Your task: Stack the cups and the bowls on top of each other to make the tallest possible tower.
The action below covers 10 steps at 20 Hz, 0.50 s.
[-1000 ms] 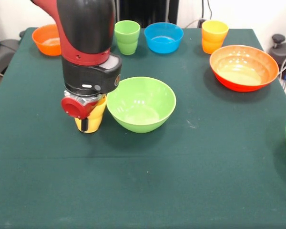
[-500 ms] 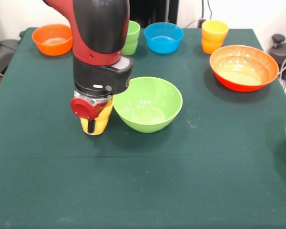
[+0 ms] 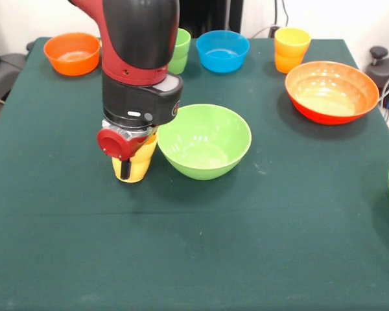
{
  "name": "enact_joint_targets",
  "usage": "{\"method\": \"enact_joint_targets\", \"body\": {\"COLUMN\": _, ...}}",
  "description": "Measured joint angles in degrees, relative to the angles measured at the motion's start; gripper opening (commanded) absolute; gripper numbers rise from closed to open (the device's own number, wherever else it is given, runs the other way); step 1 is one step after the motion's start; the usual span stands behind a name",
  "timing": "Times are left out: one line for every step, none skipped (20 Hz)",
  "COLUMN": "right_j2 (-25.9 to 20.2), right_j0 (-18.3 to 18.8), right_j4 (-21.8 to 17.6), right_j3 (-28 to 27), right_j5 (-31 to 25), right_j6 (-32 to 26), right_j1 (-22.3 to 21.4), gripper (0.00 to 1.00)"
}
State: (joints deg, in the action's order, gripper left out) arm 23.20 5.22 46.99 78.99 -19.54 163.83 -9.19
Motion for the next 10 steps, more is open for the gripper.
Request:
{"method": "enact_joint_targets", "body": {"right_j2": -0.13, "right_j0": -0.02, "right_j4": 0.19, "right_j3": 0.19, "right_j5": 0.18, "right_j6": 0.0, "right_j1": -0.1, "gripper": 0.0}}
{"method": "enact_joint_targets", "body": {"right_j2": -0.51, "right_j0": -0.04, "right_j4": 0.58, "right_j3": 0.66, "right_j5": 0.62, "right_j6": 0.0, "right_j1": -0.37, "gripper": 0.0}}
{"method": "enact_joint_targets", "body": {"right_j2": -0.77, "right_j0": -0.06, "right_j4": 0.88, "right_j3": 1.06, "right_j5": 1.04, "right_j6": 0.0, "right_j1": -0.57, "gripper": 0.0}}
{"method": "enact_joint_targets", "body": {"right_j2": -0.84, "right_j0": -0.08, "right_j4": 1.01, "right_j3": 1.23, "right_j5": 1.23, "right_j6": 0.0, "right_j1": -0.64, "gripper": 0.0}}
{"method": "enact_joint_targets", "body": {"right_j2": -0.91, "right_j0": -0.16, "right_j4": 1.32, "right_j3": 1.53, "right_j5": 1.63, "right_j6": 0.0, "right_j1": -0.74, "gripper": 0.0}}
{"method": "enact_joint_targets", "body": {"right_j2": -0.9, "right_j0": -0.22, "right_j4": 1.46, "right_j3": 1.62, "right_j5": 1.75, "right_j6": 0.0, "right_j1": -0.75, "gripper": 0.0}}
{"method": "enact_joint_targets", "body": {"right_j2": -0.89, "right_j0": -0.35, "right_j4": 1.65, "right_j3": 1.71, "right_j5": 1.88, "right_j6": 0.0, "right_j1": -0.75, "gripper": 0.0}}
{"method": "enact_joint_targets", "body": {"right_j2": -0.89, "right_j0": -0.49, "right_j4": 1.83, "right_j3": 1.73, "right_j5": 1.9, "right_j6": 0.0, "right_j1": -0.75, "gripper": 0.0}}
{"method": "enact_joint_targets", "body": {"right_j2": -0.9, "right_j0": -0.7, "right_j4": 2.06, "right_j3": 1.77, "right_j5": 1.9, "right_j6": 0.0, "right_j1": -0.74, "gripper": 0.0}}
{"method": "enact_joint_targets", "body": {"right_j2": -0.9, "right_j0": -0.83, "right_j4": 2.21, "right_j3": 1.78, "right_j5": 1.9, "right_j6": 0.0, "right_j1": -0.74, "gripper": 0.0}}
